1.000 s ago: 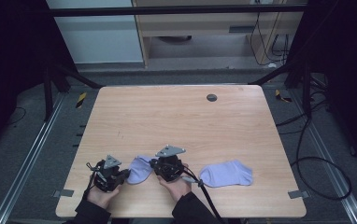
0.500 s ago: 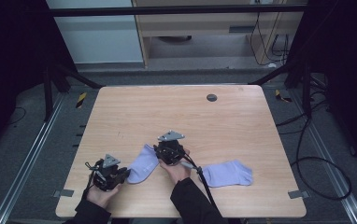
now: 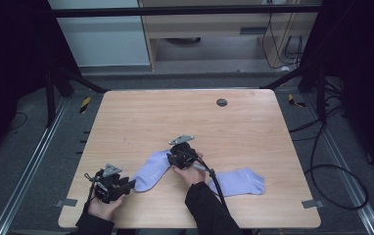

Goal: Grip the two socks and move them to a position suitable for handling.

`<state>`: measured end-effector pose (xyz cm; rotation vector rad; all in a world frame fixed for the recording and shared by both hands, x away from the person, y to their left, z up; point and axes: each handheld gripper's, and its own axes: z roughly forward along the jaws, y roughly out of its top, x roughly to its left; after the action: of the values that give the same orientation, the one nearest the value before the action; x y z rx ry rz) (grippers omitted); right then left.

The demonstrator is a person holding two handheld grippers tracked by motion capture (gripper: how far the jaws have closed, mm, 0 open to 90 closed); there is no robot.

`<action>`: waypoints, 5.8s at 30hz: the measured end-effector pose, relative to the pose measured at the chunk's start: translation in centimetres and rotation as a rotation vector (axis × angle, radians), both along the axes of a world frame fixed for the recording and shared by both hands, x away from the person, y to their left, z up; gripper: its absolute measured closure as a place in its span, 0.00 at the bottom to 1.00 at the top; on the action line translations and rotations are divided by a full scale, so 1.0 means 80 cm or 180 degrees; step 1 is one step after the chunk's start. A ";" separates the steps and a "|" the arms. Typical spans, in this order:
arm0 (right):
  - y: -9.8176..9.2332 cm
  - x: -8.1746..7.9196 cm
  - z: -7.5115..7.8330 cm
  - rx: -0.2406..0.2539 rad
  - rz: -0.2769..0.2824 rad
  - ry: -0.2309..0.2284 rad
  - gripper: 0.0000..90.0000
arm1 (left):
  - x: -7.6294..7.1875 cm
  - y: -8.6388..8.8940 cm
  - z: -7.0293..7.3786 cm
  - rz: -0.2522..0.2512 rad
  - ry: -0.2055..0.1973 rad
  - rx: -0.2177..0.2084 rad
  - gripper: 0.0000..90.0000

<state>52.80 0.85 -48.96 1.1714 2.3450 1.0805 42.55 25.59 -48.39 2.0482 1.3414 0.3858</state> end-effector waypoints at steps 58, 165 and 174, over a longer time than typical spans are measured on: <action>-0.130 -0.081 0.057 0.0466 -0.0191 -0.0283 0.57 | 0.029 -0.010 0.058 -0.0006 -0.0590 -0.0101 0.64; -0.196 -0.155 0.024 0.0349 -0.0119 0.0035 0.96 | 0.003 -0.130 0.016 -0.1006 -0.0099 0.0130 0.98; -0.191 -0.156 0.014 0.0256 -0.0133 0.0125 0.95 | 0.007 -0.130 0.002 -0.0992 -0.0032 0.0150 0.98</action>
<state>40.34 -14.42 -47.85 1.2754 2.3148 1.1575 43.10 15.22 -48.26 2.2456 0.9921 0.2899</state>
